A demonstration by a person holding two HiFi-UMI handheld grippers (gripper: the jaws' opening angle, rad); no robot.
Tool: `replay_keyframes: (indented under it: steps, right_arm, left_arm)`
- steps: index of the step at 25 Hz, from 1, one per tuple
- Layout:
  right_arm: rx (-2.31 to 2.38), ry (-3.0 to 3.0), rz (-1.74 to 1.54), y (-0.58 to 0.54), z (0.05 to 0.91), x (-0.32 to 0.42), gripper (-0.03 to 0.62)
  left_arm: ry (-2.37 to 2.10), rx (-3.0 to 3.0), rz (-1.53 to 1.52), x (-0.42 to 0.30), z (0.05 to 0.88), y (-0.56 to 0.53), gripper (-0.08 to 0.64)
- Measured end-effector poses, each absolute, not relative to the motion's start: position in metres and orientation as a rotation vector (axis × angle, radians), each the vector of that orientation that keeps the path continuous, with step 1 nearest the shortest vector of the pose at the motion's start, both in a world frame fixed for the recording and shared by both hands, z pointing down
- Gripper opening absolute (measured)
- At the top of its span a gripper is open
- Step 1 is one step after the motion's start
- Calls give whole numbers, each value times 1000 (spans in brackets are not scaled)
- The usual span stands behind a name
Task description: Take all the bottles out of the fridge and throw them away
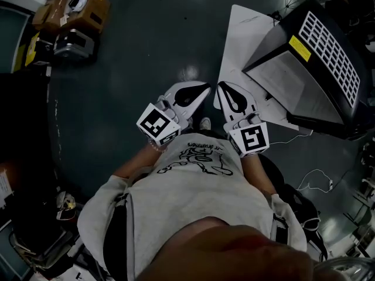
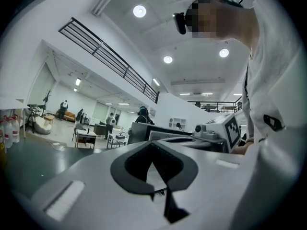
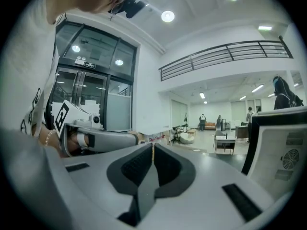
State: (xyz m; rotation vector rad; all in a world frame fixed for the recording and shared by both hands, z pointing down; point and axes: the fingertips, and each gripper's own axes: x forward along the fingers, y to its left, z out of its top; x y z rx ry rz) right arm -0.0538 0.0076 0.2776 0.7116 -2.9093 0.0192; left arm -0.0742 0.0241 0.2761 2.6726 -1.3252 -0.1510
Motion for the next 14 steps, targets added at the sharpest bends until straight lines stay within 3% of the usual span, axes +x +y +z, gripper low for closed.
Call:
replay_keyframes:
  steps: [14]
  right_arm:
    - [729, -2879, 25, 3, 264, -49, 17]
  left_arm:
    - [-1318, 2682, -148, -66, 269, 19, 8]
